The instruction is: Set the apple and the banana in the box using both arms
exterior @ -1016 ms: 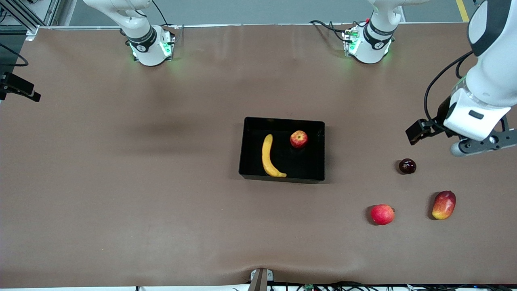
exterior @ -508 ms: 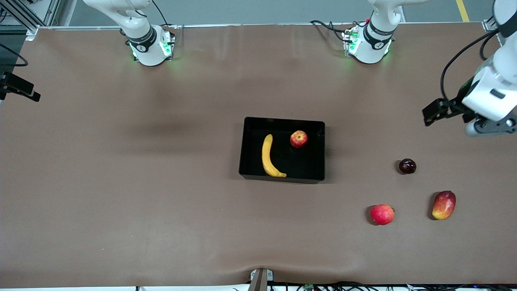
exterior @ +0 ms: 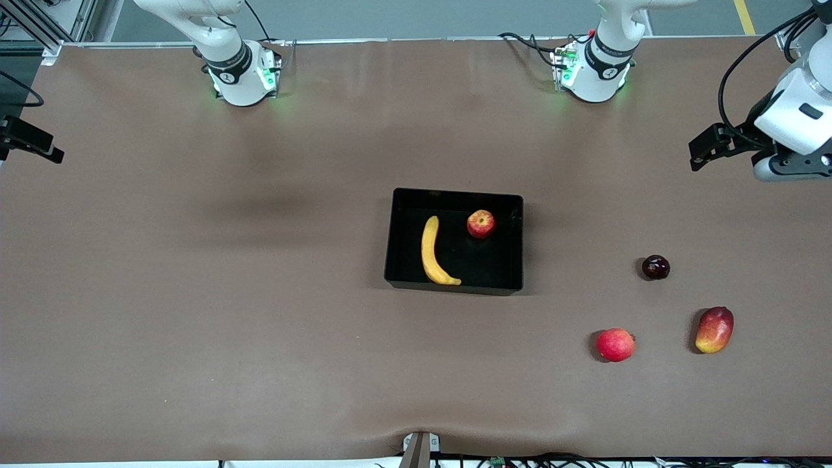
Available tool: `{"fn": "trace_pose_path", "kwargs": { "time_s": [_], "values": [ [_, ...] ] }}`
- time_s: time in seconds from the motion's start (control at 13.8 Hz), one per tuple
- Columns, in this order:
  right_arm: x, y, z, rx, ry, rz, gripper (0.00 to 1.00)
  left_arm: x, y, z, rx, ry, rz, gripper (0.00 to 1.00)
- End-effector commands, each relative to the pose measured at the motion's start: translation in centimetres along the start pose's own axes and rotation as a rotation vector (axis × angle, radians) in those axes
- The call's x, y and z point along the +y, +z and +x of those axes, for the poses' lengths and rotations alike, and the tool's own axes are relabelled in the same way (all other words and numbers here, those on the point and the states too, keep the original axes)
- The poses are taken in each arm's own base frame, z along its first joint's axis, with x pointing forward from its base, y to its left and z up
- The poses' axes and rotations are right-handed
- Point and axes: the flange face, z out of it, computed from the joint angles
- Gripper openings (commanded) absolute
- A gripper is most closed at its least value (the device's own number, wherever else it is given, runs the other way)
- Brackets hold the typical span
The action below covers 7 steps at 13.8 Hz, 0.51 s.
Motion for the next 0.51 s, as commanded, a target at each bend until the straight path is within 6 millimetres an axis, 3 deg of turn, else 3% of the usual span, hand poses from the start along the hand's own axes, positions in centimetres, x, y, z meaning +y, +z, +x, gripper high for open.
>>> {"fn": "trace_pose_path", "kwargs": {
  "time_s": [0.0, 0.44],
  "values": [
    [0.38, -0.43, -0.13, 0.003, -0.006, 0.0, 1.0, 0.01, -0.06, -0.46, 0.003, 0.013, -0.039, 1.0],
    [-0.19, -0.99, -0.16, 0.014, -0.016, -0.003, 1.0, -0.14, -0.63, 0.37, 0.018, 0.01, -0.044, 1.0]
  ]
}}
